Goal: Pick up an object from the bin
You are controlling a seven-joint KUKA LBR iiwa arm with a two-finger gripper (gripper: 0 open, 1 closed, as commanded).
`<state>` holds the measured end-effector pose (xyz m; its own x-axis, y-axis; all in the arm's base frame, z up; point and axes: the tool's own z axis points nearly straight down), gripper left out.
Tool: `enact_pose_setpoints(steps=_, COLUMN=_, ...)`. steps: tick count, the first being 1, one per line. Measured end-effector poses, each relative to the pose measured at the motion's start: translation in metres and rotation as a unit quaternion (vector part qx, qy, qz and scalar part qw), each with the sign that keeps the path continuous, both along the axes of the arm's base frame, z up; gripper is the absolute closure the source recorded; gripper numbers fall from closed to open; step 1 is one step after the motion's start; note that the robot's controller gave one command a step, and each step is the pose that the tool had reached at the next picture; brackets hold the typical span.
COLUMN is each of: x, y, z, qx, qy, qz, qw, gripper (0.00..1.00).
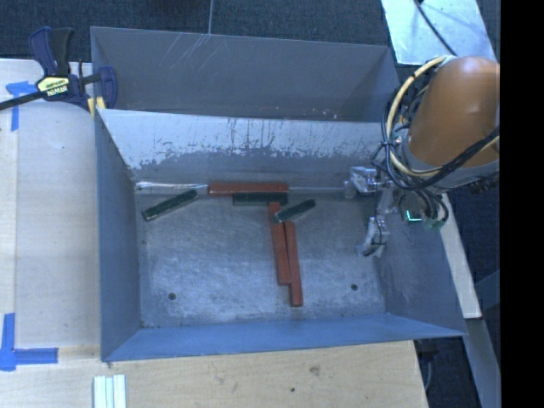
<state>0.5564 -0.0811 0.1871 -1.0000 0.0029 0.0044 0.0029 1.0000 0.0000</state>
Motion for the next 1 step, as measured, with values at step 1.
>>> enact_pose_setpoints(steps=1, x=0.0161, y=0.0846, z=-0.1102, qx=-0.003, qy=-0.0156, qz=0.202, qw=0.9792, gripper=0.0)
